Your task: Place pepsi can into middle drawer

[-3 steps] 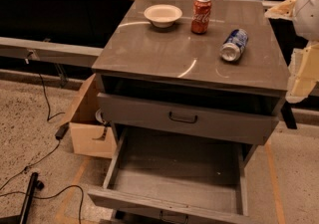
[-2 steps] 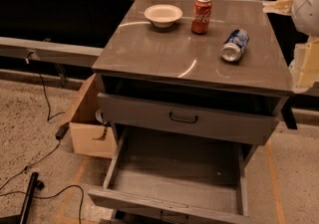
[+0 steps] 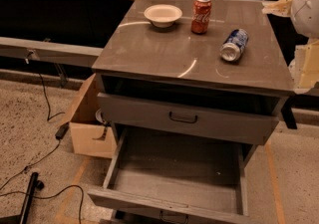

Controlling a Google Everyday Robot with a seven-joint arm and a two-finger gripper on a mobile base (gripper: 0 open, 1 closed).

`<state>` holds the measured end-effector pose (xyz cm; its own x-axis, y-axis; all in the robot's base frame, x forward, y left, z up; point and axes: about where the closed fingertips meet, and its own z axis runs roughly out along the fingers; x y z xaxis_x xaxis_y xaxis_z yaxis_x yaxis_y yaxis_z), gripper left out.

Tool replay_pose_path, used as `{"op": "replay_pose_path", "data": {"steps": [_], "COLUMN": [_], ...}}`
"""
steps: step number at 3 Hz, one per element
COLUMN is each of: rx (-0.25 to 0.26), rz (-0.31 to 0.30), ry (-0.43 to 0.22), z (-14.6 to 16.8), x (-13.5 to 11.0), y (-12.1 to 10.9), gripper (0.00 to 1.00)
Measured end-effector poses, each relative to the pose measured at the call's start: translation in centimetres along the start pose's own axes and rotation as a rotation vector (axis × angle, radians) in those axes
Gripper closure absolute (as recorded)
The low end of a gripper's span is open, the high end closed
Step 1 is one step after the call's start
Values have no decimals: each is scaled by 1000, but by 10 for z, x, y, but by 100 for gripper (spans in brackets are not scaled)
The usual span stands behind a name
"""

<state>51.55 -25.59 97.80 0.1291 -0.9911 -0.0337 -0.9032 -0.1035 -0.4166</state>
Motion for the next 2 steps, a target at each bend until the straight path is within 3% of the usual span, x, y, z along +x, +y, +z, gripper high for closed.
{"op": "replay_pose_path", "data": {"steps": [1,2], "rx": [21,33], "rz": [-35,-110], "ry": [39,82], "z": [9,18], "x": [27,68], "y": [-15,-40], "gripper": [0,0]}}
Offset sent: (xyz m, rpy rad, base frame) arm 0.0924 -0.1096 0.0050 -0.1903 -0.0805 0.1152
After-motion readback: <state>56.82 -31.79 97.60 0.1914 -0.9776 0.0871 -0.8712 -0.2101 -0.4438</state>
